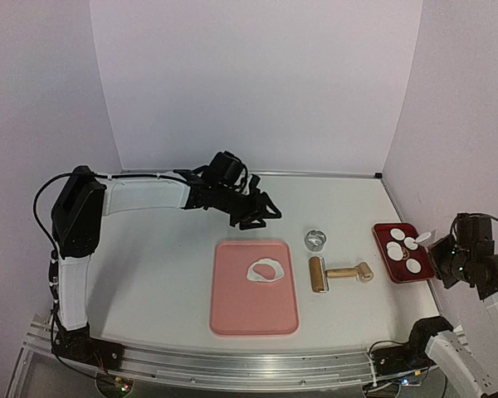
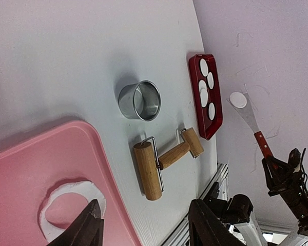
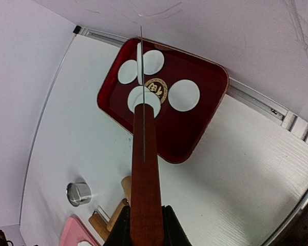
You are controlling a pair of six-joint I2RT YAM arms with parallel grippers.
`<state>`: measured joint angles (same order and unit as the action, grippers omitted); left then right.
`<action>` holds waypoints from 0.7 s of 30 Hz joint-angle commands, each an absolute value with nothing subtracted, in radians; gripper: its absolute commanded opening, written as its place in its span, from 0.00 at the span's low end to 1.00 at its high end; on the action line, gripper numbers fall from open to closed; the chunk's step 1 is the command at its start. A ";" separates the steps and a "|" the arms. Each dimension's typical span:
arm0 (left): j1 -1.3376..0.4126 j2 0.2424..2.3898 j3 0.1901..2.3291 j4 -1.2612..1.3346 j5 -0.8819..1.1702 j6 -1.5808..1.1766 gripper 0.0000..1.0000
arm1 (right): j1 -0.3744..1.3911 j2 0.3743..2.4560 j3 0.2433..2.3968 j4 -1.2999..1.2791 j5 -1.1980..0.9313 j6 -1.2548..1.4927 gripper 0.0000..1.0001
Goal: Roll out the dumpling wrappers from the dough
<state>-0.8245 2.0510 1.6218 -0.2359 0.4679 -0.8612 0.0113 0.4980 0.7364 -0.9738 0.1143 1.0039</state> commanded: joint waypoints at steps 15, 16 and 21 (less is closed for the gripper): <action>-0.757 1.917 1.538 -0.248 0.429 -0.794 0.59 | 0.008 0.756 0.929 -1.142 0.130 0.829 0.00; -0.754 1.915 1.536 -0.251 0.428 -0.792 0.59 | 0.008 0.767 0.938 -1.145 0.132 0.817 0.00; -0.734 1.897 1.535 -0.279 0.408 -0.768 0.60 | 0.008 0.837 1.004 -1.174 0.150 0.774 0.00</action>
